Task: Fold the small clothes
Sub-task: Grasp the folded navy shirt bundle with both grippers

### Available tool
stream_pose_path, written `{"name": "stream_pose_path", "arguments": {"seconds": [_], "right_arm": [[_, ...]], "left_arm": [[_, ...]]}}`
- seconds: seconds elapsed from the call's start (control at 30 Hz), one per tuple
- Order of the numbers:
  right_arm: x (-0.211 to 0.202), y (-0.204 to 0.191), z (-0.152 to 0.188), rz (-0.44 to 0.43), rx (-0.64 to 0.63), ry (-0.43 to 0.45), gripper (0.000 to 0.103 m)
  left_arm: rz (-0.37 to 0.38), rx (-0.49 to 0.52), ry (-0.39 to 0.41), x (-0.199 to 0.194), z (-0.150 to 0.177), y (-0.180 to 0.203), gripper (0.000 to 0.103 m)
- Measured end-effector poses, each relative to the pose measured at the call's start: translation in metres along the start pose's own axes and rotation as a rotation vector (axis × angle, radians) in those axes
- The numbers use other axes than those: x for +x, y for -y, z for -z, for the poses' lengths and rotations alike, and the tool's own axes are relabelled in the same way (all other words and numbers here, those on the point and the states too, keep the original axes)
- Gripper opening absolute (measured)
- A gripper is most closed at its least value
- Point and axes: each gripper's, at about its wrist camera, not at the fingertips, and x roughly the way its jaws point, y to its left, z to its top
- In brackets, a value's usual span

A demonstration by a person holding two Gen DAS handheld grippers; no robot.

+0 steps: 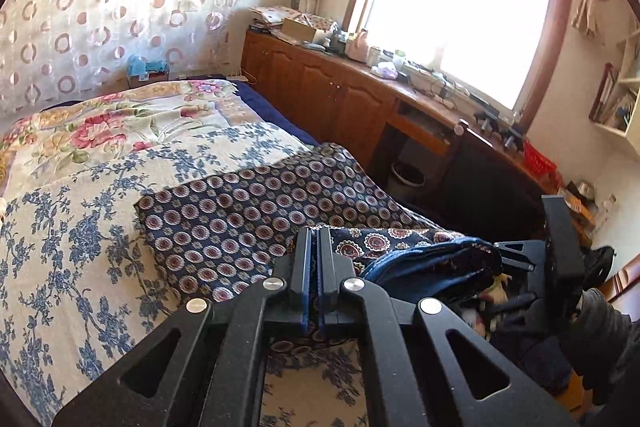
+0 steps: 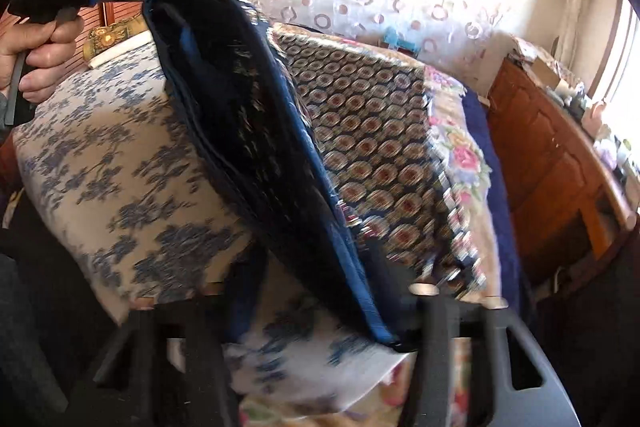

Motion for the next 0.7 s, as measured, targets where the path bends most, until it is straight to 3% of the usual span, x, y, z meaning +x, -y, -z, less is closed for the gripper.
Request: {"name": "stream_pose_path", "arguments": {"seconds": [0.07,0.1,0.3,0.43,0.5,0.57,0.7], "right_arm": [[0.0,0.009,-0.015,0.005,-0.009,0.024,0.009],[-0.002,0.012,-0.023,0.005,-0.012,0.043,0.006],[0.013,0.024,-0.095,0.012,-0.052,0.139,0.006],[0.051,0.019,-0.138,0.008,-0.089,0.137,0.006],[0.072,0.013,-0.151,0.007,-0.116,0.126,0.006],[0.091,0.005,-0.164,0.012,-0.145,0.112,0.006],[0.118,0.004,-0.178,-0.01,-0.126,0.085,0.006]], "left_arm": [[-0.013,-0.011,0.011,-0.002,-0.002,-0.008,0.003],[-0.021,-0.016,0.015,-0.003,-0.005,-0.011,0.003],[-0.168,-0.042,0.022,-0.003,-0.02,-0.041,0.003],[-0.201,-0.072,0.016,-0.002,-0.023,-0.065,0.004],[-0.207,-0.08,0.011,0.0,-0.024,-0.075,0.016],[-0.216,-0.07,0.008,0.002,-0.024,-0.081,0.037],[-0.21,-0.063,-0.019,0.013,-0.02,-0.093,0.056]]}}
